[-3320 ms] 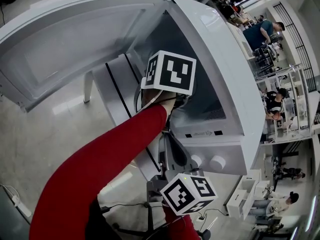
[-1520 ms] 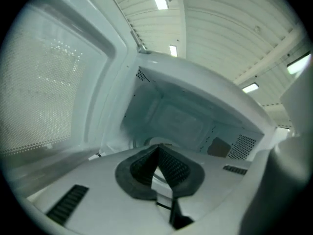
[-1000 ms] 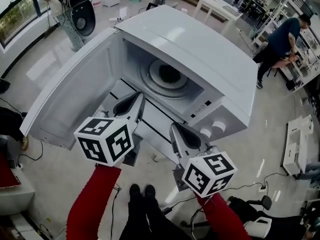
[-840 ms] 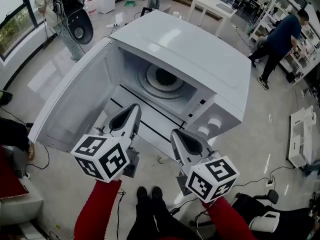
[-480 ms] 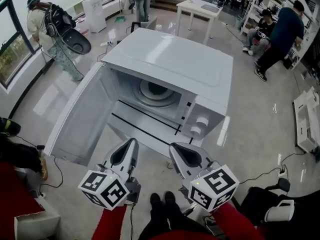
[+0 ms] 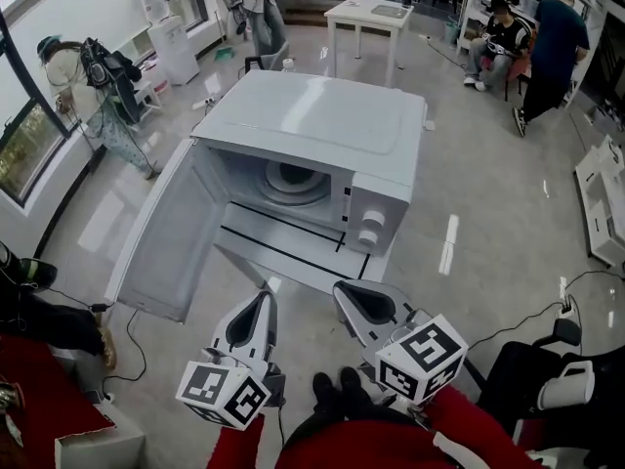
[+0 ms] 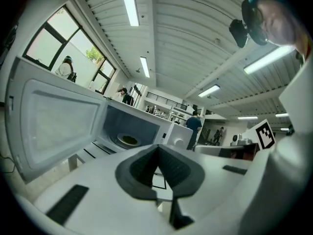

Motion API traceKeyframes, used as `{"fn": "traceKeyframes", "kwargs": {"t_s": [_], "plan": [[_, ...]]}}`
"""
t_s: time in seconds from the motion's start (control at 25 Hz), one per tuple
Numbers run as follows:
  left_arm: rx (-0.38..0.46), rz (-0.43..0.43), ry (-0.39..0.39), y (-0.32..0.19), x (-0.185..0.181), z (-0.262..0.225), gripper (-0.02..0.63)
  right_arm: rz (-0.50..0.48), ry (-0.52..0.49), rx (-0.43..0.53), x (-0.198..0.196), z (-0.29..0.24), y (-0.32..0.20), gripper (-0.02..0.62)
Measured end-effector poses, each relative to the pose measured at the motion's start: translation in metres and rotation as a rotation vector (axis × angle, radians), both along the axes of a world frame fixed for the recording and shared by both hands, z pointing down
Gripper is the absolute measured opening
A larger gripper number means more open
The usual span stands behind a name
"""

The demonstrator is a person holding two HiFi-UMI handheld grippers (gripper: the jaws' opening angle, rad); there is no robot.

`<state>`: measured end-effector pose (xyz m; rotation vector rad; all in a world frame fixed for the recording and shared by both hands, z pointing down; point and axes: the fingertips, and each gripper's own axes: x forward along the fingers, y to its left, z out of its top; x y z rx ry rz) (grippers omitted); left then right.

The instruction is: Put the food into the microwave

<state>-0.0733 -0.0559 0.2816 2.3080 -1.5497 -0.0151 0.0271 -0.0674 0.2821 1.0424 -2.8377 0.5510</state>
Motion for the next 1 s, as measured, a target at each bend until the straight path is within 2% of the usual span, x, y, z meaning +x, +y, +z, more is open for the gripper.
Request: {"fn": "traceKeyframes", "kwargs": {"t_s": [0.48,1.0], "plan": [[0.054,-0.024,-0.067,0.025,0.010,-0.012,0.008,0.024,0.001,0.011,0.023,0.008,0.018,0.012],[0.058,-0.017,-0.070,0.034,0.018,-0.007,0.009,0.009,0.039,0.044,0.029,0.010,0.023,0.012]]}}
